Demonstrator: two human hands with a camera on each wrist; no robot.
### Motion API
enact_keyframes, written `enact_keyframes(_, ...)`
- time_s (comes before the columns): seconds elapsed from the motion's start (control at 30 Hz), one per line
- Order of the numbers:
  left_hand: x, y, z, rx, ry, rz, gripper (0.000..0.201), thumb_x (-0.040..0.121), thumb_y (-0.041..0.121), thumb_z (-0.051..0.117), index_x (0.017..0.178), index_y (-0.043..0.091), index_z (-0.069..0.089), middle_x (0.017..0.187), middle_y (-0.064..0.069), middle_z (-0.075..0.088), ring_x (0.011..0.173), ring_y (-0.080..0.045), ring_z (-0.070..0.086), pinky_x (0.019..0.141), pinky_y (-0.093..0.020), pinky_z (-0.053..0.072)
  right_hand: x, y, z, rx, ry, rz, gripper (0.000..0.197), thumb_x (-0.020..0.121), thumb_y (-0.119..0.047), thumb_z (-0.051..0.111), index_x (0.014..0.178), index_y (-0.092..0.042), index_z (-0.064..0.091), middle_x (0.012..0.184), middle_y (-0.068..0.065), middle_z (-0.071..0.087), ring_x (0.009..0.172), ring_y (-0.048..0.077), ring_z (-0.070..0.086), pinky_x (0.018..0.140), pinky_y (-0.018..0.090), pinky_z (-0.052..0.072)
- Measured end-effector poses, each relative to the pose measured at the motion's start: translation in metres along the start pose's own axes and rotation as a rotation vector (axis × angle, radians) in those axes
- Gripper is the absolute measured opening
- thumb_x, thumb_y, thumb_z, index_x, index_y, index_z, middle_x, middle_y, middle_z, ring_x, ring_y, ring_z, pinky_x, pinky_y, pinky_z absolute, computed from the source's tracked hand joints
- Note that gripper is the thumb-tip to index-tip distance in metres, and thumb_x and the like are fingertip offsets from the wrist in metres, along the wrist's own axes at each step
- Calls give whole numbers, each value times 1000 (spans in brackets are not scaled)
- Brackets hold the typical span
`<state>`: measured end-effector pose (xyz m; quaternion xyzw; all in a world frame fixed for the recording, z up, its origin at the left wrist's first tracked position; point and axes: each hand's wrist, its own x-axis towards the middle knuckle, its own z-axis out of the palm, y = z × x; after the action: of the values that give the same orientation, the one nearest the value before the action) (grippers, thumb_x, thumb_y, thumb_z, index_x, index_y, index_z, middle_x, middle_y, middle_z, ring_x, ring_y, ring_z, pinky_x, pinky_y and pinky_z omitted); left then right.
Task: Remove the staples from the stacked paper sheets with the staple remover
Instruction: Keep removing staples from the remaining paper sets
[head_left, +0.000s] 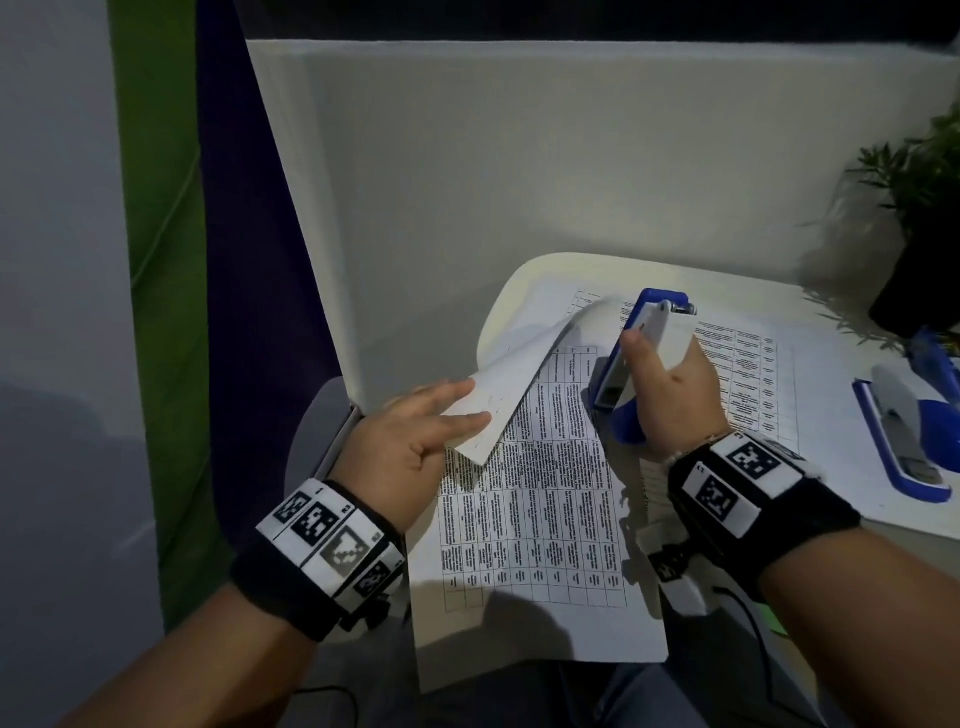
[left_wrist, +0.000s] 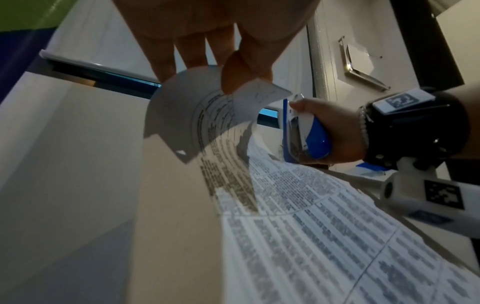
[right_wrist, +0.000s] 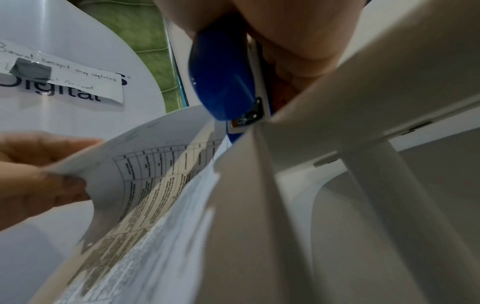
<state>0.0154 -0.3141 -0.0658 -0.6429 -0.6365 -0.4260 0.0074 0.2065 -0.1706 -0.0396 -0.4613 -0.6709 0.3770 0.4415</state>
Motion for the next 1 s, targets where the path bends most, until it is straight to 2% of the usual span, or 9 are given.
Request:
enact_keyframes(0.07,3,8,-2,-137,58,-157,39,86,2,53,106,32,67,115,13,64,104,4,58,92,-13,45,0,-6,-1,-59,-28,-59,24,92,-44,52,74,-32,42,70,-9,48,62,5,46,55,24,31)
enact_keyframes(0.13,8,14,-6,-292,119,-338,33,92,5,52,95,35,65,95,10,70,84,4,63,76,-18,53,1,-22,-2,-12,1,-111,23,86,-51,50,75,-32,43,69,-13,48,59,-4,48,53,17,35)
enact_keyframes(0.2,13,20,-9,-447,134,-427,36,93,0,49,94,35,59,85,18,69,79,8,64,65,-10,49,3,-44,-3,164,68,-179,25,87,-51,52,77,-30,44,68,-14,47,53,-10,49,51,7,37)
enact_keyframes(0.27,14,28,-11,-484,98,-426,40,92,-2,49,95,37,58,79,27,68,78,11,63,62,-4,45,3,-70,-3,291,105,-284,20,93,-41,47,79,-26,42,69,-13,43,52,-12,47,52,4,37)
enact_keyframes(0.37,12,38,-9,-454,57,-376,44,92,-1,49,95,42,55,83,42,61,81,17,59,65,0,42,4,-95,3,355,-11,-323,18,87,-41,47,81,-24,46,65,-16,46,52,-9,45,53,7,39)
enact_keyframes(0.47,11,40,-8,-450,69,-353,41,92,-2,49,100,37,57,85,41,61,84,15,59,68,0,42,4,-96,17,249,-163,-326,19,85,-42,53,80,-24,50,65,-14,48,51,-8,46,51,10,40)
enact_keyframes(0.6,10,41,-9,-441,92,-312,40,92,-3,49,107,33,59,96,28,66,92,6,62,76,-7,46,1,-87,30,161,-127,-345,25,70,-59,45,69,-34,46,53,-23,50,52,-5,45,54,15,36)
enact_keyframes(0.8,10,45,-10,-420,120,-244,32,91,-6,49,116,10,62,98,9,70,93,-1,64,83,-16,49,0,-86,41,181,-66,-346,31,72,-62,43,62,-33,44,53,-19,48,55,0,44,61,27,36)
enact_keyframes(1.0,10,47,-10,-464,131,-286,37,90,-5,49,108,24,62,96,15,70,93,0,64,83,-17,49,5,-86,45,230,-124,-379,28,72,-56,47,59,-32,42,48,-21,46,51,-2,41,56,21,33)
